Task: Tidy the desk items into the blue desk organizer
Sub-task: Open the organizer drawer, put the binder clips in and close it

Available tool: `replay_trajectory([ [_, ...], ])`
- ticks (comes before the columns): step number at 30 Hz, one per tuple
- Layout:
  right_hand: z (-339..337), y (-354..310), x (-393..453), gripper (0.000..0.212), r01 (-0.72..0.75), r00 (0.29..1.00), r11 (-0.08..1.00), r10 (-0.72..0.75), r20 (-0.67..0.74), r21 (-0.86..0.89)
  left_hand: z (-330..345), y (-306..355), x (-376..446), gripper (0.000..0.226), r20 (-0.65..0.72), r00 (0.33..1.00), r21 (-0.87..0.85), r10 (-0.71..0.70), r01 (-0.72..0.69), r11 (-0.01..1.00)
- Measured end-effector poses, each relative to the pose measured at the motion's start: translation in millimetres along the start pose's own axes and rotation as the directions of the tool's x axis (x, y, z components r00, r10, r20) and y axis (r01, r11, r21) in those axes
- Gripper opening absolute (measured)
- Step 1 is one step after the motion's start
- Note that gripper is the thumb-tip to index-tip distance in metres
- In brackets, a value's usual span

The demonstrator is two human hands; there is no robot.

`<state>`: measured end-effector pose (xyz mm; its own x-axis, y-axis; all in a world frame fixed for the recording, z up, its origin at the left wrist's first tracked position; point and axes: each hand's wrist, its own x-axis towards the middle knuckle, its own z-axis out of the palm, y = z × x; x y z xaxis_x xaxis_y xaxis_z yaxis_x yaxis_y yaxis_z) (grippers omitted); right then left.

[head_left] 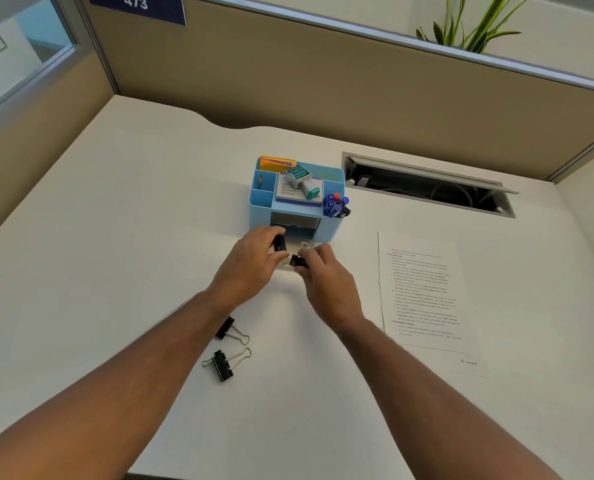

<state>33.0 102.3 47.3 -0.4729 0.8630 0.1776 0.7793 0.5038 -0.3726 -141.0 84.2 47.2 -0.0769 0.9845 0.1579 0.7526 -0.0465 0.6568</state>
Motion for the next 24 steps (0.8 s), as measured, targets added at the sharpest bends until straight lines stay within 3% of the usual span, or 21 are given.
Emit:
replay_trajectory([
  [4,2,3,26,0.019,-0.066,0.997,0.998,0.066,0.027,-0.01,6,15,25,0.043,-0.011,1.0,0.062,0.017,-0.016,0.998],
  [14,17,17,44,0.019,-0.157,0.984,0.987,0.153,0.088,0.032,12,3,46,0.058,0.294,0.952,0.211,0.088,-0.154,0.965],
  [24,26,17,50,0.005,-0.225,0.974,0.973,0.224,0.04,0.039,10,-13,38,0.048,0.268,0.961,0.182,0.068,-0.12,0.976],
])
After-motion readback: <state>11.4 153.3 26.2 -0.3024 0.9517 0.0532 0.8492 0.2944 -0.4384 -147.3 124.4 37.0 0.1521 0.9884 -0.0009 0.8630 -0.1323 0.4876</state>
